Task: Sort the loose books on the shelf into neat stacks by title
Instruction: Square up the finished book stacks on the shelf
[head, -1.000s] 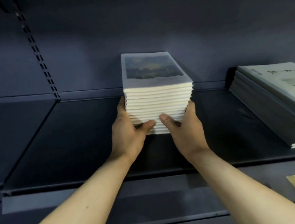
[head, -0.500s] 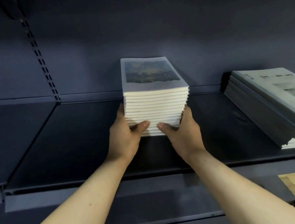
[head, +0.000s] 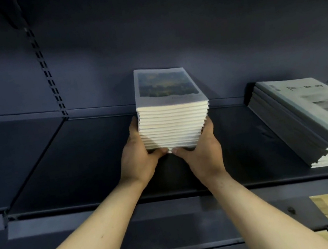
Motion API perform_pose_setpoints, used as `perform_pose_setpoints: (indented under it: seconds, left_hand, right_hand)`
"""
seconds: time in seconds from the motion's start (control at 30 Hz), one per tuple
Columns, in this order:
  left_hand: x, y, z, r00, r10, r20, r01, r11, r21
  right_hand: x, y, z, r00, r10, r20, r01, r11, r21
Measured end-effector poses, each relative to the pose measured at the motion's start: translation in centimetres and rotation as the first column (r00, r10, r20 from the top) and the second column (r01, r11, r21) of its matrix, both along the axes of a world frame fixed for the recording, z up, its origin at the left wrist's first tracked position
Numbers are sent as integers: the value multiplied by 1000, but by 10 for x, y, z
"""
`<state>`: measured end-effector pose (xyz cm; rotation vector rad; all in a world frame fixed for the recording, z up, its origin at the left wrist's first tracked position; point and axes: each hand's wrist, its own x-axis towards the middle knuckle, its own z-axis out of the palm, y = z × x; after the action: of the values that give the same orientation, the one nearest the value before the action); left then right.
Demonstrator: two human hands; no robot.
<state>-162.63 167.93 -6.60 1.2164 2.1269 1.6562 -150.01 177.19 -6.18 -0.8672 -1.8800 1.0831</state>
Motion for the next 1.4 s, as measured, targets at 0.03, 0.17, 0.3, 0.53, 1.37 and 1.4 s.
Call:
perform_pose_setpoints:
  seconds: [0.03,0.17,0.3,0.53,1.37,1.4]
  left_hand:
    - [1,-3,3,998,-43,48,41,999,34]
    - [-1,-9,26,984,-94,153,63,979,193]
    - [-7,10,55,987,-40,156,-2,966,259]
    - [-11,33,41,990,37,136,-75,955,287]
    - [-44,-28,1,963,-259,76,269,942,-200]
    - [-50,-32,7,939,-278,203,306,945,-118]
  right_hand:
    - [2,-3,0,1000,25,-19,-25,1000,13]
    - [7,-11,12,967,-6,-255,48,986,158]
    - [-14,-3,42,951,-104,-292,202,923,328]
    - [-42,13,26,914,-222,-340,325,902,284]
    - [-86,-29,29,885,-445,138,97,466,879]
    - [-87,-32,28,886,-447,121,116,467,877]
